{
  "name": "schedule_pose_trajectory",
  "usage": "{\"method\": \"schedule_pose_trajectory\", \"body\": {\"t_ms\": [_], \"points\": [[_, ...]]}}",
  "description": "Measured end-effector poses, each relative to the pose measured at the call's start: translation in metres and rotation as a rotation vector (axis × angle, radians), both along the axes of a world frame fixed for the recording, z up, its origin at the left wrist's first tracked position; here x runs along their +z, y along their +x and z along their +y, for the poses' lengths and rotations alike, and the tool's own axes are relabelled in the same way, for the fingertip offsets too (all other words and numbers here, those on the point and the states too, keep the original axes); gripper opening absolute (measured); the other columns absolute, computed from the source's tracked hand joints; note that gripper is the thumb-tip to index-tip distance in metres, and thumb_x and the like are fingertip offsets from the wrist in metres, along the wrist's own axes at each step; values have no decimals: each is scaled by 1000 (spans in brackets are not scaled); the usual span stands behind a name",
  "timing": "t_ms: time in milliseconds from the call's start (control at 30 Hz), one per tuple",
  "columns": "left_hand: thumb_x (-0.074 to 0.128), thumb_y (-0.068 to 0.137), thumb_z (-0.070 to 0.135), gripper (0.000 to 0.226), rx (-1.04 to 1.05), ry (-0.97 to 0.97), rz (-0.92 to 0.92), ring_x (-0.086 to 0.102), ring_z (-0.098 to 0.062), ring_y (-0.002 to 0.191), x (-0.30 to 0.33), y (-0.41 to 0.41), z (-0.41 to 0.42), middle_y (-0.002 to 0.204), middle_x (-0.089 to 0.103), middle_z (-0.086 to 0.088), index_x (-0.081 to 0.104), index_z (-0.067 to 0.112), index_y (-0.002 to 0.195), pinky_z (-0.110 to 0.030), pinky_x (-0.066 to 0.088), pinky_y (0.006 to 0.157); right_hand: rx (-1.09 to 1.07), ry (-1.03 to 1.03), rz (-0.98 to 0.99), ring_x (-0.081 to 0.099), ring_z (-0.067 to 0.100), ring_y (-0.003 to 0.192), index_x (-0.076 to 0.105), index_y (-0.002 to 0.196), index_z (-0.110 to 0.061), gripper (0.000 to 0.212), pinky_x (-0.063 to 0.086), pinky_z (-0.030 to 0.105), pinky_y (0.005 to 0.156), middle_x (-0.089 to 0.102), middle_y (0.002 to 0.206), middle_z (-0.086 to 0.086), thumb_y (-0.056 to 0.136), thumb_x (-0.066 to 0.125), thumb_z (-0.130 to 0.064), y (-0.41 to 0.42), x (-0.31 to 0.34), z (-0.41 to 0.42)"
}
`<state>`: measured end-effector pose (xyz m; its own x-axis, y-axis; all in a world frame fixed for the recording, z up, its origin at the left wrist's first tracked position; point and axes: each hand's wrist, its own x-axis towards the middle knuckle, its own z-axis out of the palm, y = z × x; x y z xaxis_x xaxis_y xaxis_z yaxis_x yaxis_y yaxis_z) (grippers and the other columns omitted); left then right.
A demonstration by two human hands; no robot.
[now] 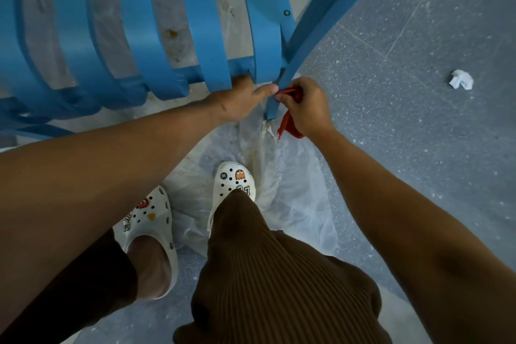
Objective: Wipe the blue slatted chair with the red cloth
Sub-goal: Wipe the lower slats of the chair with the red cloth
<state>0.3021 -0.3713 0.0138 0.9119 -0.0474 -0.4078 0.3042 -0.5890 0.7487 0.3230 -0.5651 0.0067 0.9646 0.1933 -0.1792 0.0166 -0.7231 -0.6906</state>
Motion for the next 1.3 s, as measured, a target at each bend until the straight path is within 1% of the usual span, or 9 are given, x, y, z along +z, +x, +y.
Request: {"method": "schedule_pose_trajectory", "body": {"t_ms": [133,267,467,667,833,933,1000,1133,1300], "points": [[54,89,70,73,20,-199,-22,53,-10,133,5,5,-4,139,61,9,57,18,141,-37,41,115,-72,112,50,68,13,84,64,93,-22,21,58,41,80,69,94,-4,85,78,-37,0,8,-3],[61,99,9,29,111,-376,-79,59,1,104,21,9,-17,113,61,8,58,0,126,-11,48,90,-65,159,17,71,13,84,63,95,-26,28,60,43,76,71,92,-8,83,76,-48,7,26,-8],[76,85,31,36,149,-410,-120,68,4,98,12,13,-15,105,70,3,68,7,109,-16,52,86,-104,111,63,69,11,80,62,94,-23,25,60,39,77,70,89,-7,83,79,-37,0,1,1],[72,69,63,70,142,-223,-184,71,-20,103,13,13,-13,108,75,-10,73,3,106,-35,57,93,-71,-21,126,54,-3,73,63,98,-19,24,37,11,62,63,90,-9,87,77,-35,-7,-24,5],[71,69,67,74,131,-230,-172,70,-15,102,7,14,-13,110,75,-9,72,4,108,-37,56,95,-90,12,72,59,5,80,63,96,-22,23,48,18,71,64,94,-6,86,77,-37,-4,-14,0],[76,67,76,85,151,-300,-149,70,-21,108,-2,15,-11,113,74,-11,71,3,111,-44,56,98,-99,80,1,58,-4,80,65,95,-19,23,46,9,68,62,90,-10,86,78,-35,-3,-3,-2],[79,70,68,81,174,-326,-130,70,-23,109,0,14,-13,114,73,-14,70,1,112,-40,57,97,-98,89,-11,58,-6,79,65,97,-20,24,45,7,67,62,91,-11,86,78,-36,-3,-5,-2],[72,91,9,40,141,-308,-110,61,-5,101,8,12,-21,120,65,-12,62,-9,125,-7,48,85,-98,56,64,57,5,78,62,97,-23,23,40,12,65,65,96,-5,85,78,-35,-5,-25,3],[75,91,23,37,155,-222,-100,64,-8,109,-8,9,-21,119,70,6,70,9,124,-7,49,87,-85,12,150,58,8,81,65,101,-17,24,39,14,65,64,97,-4,88,75,-35,-10,-43,4]]}}
